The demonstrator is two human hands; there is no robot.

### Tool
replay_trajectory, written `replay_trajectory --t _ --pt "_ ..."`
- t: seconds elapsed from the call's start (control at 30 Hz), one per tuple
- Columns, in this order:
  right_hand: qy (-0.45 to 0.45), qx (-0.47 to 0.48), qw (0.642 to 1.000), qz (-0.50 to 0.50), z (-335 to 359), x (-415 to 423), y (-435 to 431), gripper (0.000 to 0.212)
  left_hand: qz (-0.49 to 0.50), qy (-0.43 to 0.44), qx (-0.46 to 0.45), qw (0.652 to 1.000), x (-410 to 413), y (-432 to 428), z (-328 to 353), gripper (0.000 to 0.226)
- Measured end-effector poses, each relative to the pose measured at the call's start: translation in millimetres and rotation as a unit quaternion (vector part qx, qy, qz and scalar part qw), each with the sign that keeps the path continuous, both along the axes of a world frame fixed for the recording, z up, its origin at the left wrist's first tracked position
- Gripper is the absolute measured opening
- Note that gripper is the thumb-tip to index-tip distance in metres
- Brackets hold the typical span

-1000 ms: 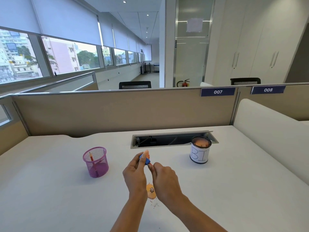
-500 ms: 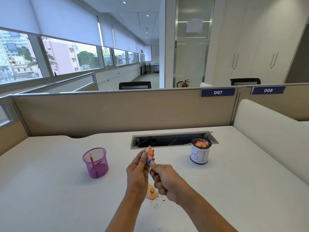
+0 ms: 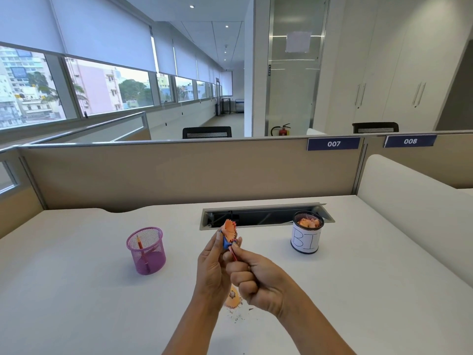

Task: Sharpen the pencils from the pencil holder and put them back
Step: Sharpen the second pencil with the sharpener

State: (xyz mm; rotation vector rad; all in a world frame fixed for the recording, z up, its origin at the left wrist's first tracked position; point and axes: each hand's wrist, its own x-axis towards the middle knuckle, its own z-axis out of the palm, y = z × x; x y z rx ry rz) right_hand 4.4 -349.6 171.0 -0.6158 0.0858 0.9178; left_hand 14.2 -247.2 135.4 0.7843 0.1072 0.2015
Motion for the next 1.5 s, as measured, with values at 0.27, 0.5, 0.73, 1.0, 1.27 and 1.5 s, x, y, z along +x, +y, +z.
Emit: replay_trajectory --t 0.27,0.5,0.73,1.0,1.27,1.5 --pt "-0.386 -0.463 0.792 -0.095 -8.7 5.7 1.6 0.007 0.106 0.019 0.083 0.991 -5.0 5.2 -4.9 0.018" --pt "-0.669 -0.607 0.399 -0.154 -37.7 5.4 7.7 0.018 0.231 0.057 0.155 0.959 -7.1 -5.7 -4.6 0.009" --pt "-0.659 -0.616 0.384 -0.198 -41.0 0.4 16.5 0.014 0.188 0.035 0.145 0.971 -6.3 -6.3 -4.6 0.019" --pt "-0.343 -0.424 0.823 -0.162 -10.9 -3.2 16.1 0.030 0.078 -0.007 0.063 0.995 -1.8 -2.7 2.7 0.024" --pt "0.011 -0.110 0.989 -0.102 1.0 -9.1 5.8 0.034 0.003 0.019 -0.027 0.999 -0.7 -4.1 -6.8 0.025" --pt "0.102 0.024 0.990 -0.099 1.1 -11.9 9.0 0.040 -0.051 0.023 -0.130 0.990 6.5 -7.3 -16.0 0.031"
